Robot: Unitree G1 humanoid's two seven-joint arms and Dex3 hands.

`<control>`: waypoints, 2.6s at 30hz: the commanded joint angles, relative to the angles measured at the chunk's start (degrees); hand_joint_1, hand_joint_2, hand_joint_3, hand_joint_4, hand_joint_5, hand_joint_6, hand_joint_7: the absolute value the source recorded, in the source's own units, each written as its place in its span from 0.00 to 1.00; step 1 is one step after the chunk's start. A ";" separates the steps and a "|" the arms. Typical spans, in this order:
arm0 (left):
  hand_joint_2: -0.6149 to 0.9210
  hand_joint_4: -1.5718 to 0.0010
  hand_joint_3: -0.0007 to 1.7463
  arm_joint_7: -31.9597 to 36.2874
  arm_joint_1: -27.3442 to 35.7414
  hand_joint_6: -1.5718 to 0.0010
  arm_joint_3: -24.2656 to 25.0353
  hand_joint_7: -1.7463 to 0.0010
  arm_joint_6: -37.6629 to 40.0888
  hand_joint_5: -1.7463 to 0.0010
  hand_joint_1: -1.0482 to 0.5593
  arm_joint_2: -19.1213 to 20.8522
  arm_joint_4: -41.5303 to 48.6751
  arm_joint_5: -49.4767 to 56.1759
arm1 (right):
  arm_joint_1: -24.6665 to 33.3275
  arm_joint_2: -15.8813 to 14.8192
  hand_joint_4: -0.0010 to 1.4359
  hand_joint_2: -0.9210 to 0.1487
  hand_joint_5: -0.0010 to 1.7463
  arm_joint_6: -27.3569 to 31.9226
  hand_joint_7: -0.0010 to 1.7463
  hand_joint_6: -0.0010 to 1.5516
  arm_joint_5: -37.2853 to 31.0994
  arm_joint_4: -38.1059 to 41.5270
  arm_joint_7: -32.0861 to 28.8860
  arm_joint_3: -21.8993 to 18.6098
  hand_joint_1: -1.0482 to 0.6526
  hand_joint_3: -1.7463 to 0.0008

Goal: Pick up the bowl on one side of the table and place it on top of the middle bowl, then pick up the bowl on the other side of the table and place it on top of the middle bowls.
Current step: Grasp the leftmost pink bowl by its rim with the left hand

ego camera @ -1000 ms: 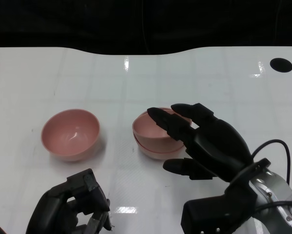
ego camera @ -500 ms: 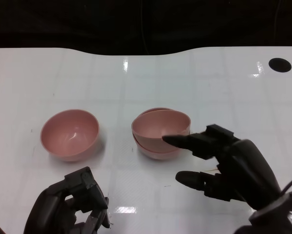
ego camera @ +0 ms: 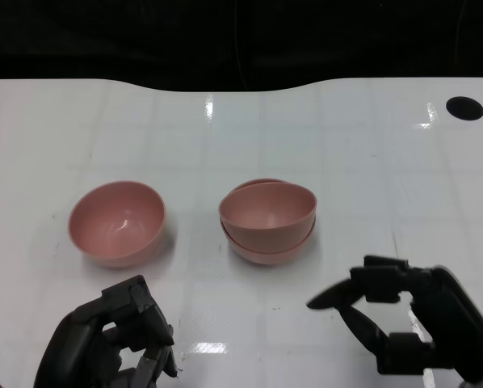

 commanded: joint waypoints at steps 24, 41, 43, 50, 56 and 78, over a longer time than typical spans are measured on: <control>0.81 0.52 0.64 0.06 1.58 0.55 1.24 0.12 -0.39 0.00 0.59 1.20 -0.72 -0.46 | 5.56 5.53 0.60 0.51 1.00 -2.13 0.89 0.49 15.38 6.37 10.93 -6.15 0.49 0.20; 1.00 0.66 0.12 7.23 3.44 0.58 2.50 0.86 -2.70 0.44 0.49 2.00 -6.36 10.14 | 5.36 7.14 0.60 0.50 1.00 -1.65 0.88 0.50 13.96 6.18 11.87 -6.71 0.51 0.20; 1.00 0.66 0.12 9.22 3.62 0.59 2.80 0.91 -2.98 0.49 0.47 2.86 -8.03 14.48 | 5.33 7.30 0.60 0.50 1.00 -1.59 0.88 0.50 13.74 6.11 11.75 -6.72 0.51 0.20; 1.00 0.70 0.08 14.79 4.14 0.63 3.84 0.98 1.36 0.60 0.44 5.72 -16.41 28.87 | 5.56 7.62 0.60 0.50 1.00 -0.84 0.87 0.50 13.23 5.37 11.47 -6.89 0.50 0.20; 1.00 0.72 0.06 18.39 2.78 0.69 4.57 1.00 4.57 0.69 0.42 8.45 -21.95 42.13 | 5.48 7.82 0.60 0.49 1.00 -0.65 0.87 0.50 13.30 5.35 11.65 -6.79 0.51 0.21; 0.97 0.75 0.00 21.06 -13.38 0.72 -1.22 1.00 16.60 0.81 0.38 16.20 -15.58 66.56 | 5.74 8.99 0.59 0.49 1.00 0.81 0.86 0.50 12.72 4.42 11.63 -6.94 0.51 0.20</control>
